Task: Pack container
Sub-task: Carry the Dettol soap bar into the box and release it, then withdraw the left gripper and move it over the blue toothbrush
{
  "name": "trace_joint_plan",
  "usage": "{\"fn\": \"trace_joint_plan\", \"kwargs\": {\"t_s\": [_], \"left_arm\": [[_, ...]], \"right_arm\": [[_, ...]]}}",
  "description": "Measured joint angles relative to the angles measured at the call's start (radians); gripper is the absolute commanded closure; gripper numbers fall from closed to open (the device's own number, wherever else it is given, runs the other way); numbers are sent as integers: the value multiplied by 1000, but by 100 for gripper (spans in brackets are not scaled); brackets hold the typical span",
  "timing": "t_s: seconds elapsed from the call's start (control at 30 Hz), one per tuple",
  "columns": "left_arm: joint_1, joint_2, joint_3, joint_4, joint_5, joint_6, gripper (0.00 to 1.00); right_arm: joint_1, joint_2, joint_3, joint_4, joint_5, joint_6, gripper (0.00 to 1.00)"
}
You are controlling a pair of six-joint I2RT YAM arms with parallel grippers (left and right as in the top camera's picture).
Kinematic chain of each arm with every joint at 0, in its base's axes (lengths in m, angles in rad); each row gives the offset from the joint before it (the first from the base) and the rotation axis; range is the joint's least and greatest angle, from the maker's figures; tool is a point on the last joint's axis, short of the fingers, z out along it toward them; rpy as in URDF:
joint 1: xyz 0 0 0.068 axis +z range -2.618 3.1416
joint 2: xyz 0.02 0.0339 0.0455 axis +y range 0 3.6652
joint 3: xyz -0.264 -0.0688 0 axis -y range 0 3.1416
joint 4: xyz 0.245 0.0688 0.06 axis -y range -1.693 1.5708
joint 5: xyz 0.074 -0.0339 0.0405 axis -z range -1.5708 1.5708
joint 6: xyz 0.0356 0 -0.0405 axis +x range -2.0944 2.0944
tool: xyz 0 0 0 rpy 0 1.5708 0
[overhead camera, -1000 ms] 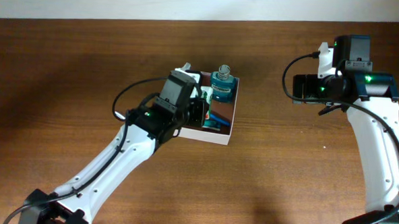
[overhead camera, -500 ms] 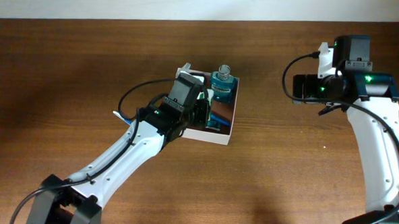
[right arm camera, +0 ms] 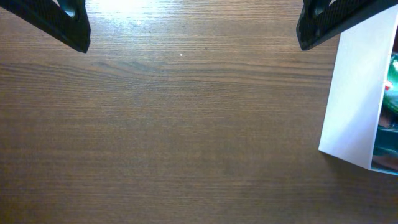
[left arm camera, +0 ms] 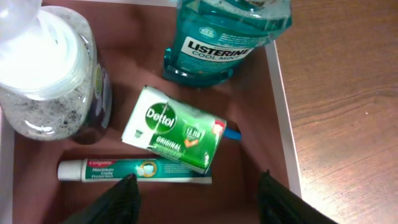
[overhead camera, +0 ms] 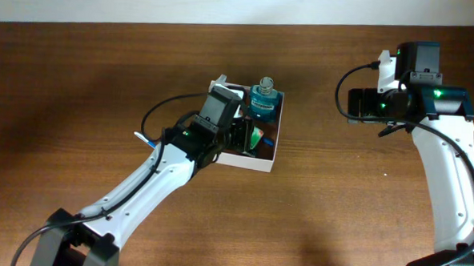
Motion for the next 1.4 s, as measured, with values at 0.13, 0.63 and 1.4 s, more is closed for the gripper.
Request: {"fn": "trace_joint_plan", "kwargs": {"t_s": [0.13,0.63,1.4], "left_arm": [[6,-58,0,-58,-12,0,42],[220,-249,15,-493,-323,-99,59],[291,46,13,-383,-319,-399,80]], "right_arm": [[0,0,0,0,0,0,2],[0,0,0,0,0,0,2],[0,0,0,0,0,0,2]]}}
